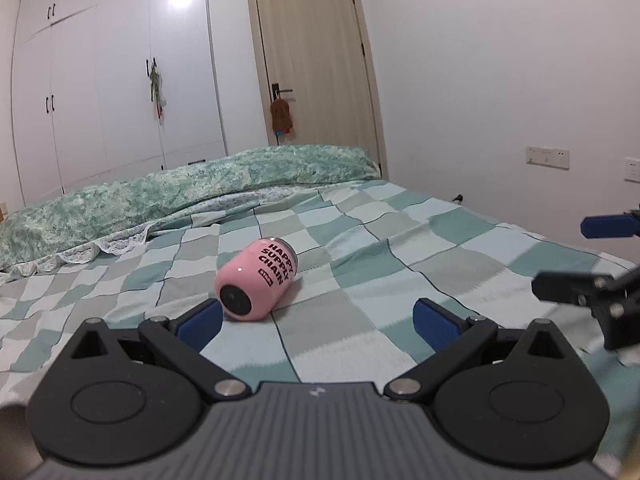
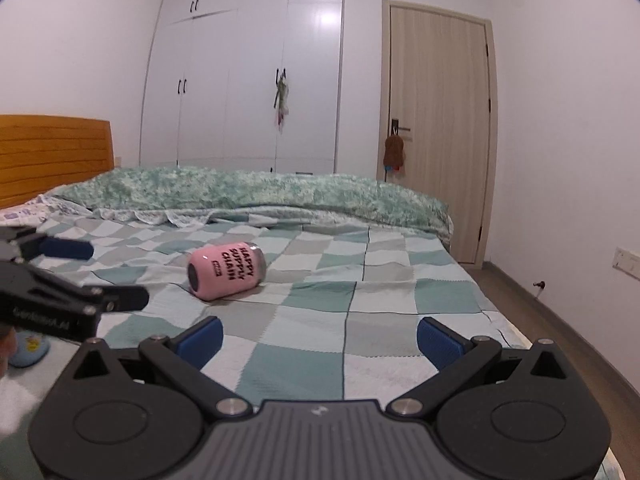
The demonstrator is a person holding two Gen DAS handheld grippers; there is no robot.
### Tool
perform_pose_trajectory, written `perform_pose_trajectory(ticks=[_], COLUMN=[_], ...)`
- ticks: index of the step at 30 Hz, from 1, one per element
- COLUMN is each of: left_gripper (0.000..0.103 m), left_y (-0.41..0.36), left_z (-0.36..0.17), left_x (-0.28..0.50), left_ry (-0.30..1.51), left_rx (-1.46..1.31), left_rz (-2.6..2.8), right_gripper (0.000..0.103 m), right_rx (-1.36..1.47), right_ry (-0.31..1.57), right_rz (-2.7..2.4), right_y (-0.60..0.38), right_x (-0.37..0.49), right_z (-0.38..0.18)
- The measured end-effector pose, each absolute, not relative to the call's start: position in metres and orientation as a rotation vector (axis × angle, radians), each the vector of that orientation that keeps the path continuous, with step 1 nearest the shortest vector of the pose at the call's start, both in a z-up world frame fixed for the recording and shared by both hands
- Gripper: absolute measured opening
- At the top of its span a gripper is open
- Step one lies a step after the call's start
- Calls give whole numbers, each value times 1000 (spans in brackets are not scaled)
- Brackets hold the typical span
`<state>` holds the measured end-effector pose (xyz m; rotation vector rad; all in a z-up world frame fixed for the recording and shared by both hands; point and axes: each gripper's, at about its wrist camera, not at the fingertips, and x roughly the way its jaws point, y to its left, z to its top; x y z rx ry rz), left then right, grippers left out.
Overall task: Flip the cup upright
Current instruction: 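Move the left tool toward the pink tumbler lying on its side, then close the left gripper around the pink tumbler's body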
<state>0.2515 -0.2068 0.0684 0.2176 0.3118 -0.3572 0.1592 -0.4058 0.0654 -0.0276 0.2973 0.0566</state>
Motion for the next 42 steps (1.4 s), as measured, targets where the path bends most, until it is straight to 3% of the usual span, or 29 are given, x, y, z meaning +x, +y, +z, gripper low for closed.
perform_pose_trajectory(ticks=[19,29,42], left_gripper=[103,103,102], left_y=[-200,-198,-217], left_z=[69,57,38], left_x=[423,506,550], left_ry=[392,624,809], left_rx=[441,497,475], left_rz=[-406,-515,-510], right_gripper=[103,103,103], right_rx=[-62,-61,-19], right_ry=[440,508,562], right_rz=[129,125,131], right_y=[-395,-385,-389], right_x=[305,346,365], right_z=[59,44,29])
